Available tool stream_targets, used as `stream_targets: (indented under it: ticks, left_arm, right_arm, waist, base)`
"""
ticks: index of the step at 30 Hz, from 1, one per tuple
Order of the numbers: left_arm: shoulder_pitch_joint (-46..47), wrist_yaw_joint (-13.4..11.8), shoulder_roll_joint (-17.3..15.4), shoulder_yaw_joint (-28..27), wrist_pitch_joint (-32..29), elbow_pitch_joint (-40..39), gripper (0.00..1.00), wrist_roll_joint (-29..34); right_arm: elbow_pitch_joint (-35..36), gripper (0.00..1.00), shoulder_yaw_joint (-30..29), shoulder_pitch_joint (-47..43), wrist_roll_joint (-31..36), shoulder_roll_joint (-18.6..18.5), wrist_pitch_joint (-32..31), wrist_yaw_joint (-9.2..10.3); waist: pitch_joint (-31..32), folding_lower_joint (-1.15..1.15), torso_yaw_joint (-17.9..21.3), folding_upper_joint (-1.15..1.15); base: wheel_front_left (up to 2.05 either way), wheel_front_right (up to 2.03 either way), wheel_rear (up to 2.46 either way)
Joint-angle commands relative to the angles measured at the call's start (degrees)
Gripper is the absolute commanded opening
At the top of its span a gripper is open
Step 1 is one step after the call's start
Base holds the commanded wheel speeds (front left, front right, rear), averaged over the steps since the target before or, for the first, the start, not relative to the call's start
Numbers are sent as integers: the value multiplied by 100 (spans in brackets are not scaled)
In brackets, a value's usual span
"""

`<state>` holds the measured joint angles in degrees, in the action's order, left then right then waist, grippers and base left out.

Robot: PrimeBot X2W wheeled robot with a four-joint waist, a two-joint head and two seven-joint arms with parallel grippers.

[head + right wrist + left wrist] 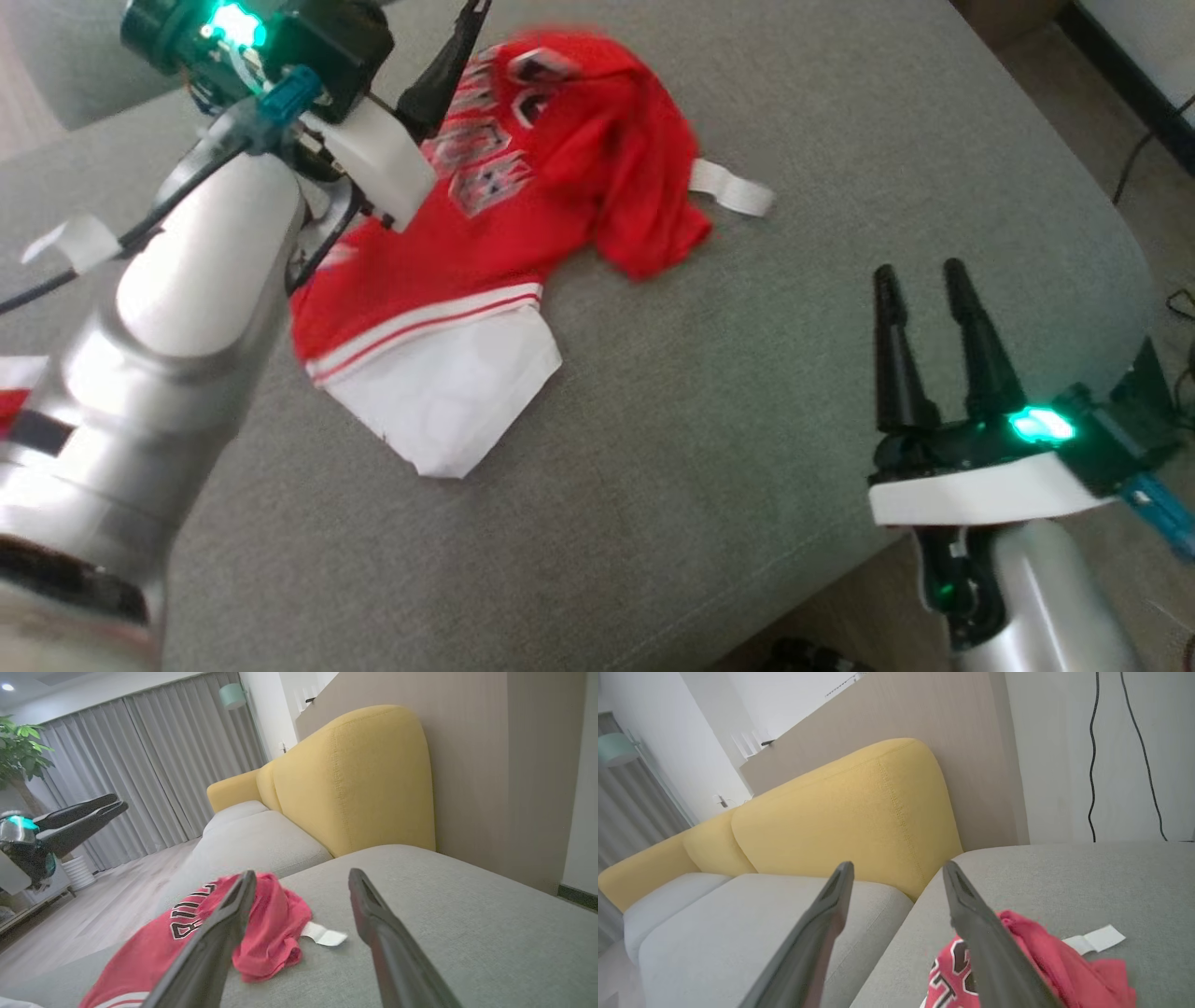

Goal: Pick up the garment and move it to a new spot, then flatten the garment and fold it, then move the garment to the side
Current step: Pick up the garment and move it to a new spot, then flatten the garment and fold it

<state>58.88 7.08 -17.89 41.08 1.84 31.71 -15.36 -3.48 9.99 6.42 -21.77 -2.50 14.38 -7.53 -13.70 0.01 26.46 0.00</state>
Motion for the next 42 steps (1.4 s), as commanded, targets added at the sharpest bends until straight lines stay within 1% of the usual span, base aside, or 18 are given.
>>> stream_targets:
  ticks: [1,6,10,14,18,23,28,32,37,42]
  left_arm:
    - [267,-3,-80,-207,142,-5,100,-49]
    - [139,-16,-34,-227,583,293,100,-165]
    - [-233,-163,-37,-350,879,245,100,-343]
    - [-862,-400,0,-487,1069,-16,100,-575]
    - [-1668,-723,49,-646,1194,-422,100,-815]
    - [-2746,-1102,146,-733,1279,-928,100,-980]
    - [-3749,-1412,328,-894,1309,-1274,100,-1159]
    - [-4207,-1512,429,-1080,1313,-1550,100,-1153]
    - [-4277,-1441,470,-1128,1314,-1663,100,-1005]
    - [-4108,-1286,555,-988,1253,-1511,100,-962]
  right_arm:
    - [222,100,36,176,-38,-38,62,4]
    - [181,100,-167,126,108,-38,62,4]
    - [143,100,-347,83,281,-38,62,4]
    - [73,100,-531,-3,483,-38,62,4]
    - [-14,100,-680,-120,656,-38,62,4]
    - [-164,100,-743,-319,775,-38,62,4]
    - [-261,100,-776,-469,794,-38,62,4]
    - [-289,100,-756,-485,784,-38,62,4]
    - [-286,100,-711,-439,795,-38,62,4]
    - [-262,100,-642,-401,791,-38,62,4]
  waist:
    - [-24,-1,-58,0]
    - [112,-1,-523,0]
    - [294,-1,-974,0]
    - [506,-1,-1438,0]
    - [688,-1,-1847,0]
    - [864,-1,-2217,0]
    - [970,-1,-2369,0]
    - [1009,-1,-2380,0]
    - [1029,-1,-2329,0]
    - [986,-1,-2183,0]
  base:
    - [0,0,0]
    - [0,0,0]
    - [0,0,0]
    - [0,0,0]
    - [0,0,0]
    - [0,0,0]
    - [0,0,0]
    - [0,0,0]
    - [0,0,0]
    - [0,0,0]
